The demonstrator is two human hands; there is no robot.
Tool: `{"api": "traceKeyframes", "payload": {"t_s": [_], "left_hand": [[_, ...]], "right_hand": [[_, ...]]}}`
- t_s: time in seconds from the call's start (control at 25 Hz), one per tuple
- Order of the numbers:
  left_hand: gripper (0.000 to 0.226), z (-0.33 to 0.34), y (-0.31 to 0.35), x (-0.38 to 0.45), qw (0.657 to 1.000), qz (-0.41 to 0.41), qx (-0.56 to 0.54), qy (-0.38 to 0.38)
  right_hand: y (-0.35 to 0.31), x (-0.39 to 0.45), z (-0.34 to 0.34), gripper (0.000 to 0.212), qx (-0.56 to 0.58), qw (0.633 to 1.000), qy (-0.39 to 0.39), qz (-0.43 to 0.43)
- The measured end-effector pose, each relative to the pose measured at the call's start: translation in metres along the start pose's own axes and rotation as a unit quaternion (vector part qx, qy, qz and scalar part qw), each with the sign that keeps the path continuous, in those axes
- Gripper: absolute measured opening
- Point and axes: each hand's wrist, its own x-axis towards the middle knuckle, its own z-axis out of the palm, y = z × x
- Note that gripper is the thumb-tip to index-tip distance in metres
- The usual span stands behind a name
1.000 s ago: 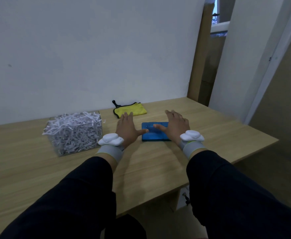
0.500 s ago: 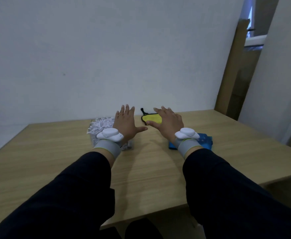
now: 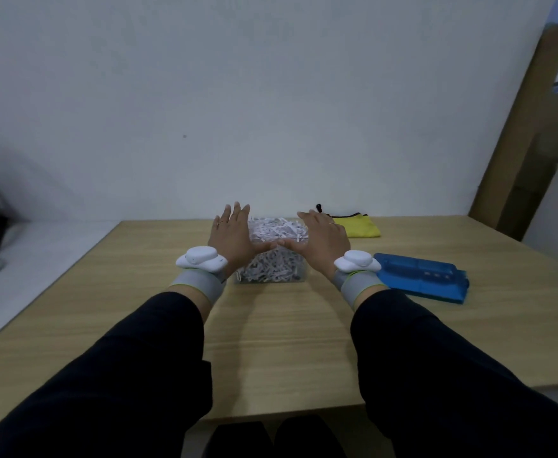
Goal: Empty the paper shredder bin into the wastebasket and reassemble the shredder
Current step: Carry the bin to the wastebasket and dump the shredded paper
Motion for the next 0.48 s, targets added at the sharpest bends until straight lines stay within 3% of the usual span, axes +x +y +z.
{"api": "traceKeyframes", "payload": {"t_s": [0.28,0.48], "left_hand": [[0.118,0.009,-0.029,-0.010,0.997,-0.051,-0.059,-0.028],[0.124,0.027,-0.034,-0.020,0.968,-0.123,-0.212,-0.044]], "right_hand": [[0.000,-0.009,0.027,0.099,0.065,0.996,0.007,0.061],[0.001,-0.016,0.039,0.109,0.204,0.971,0.007,0.125]]}}
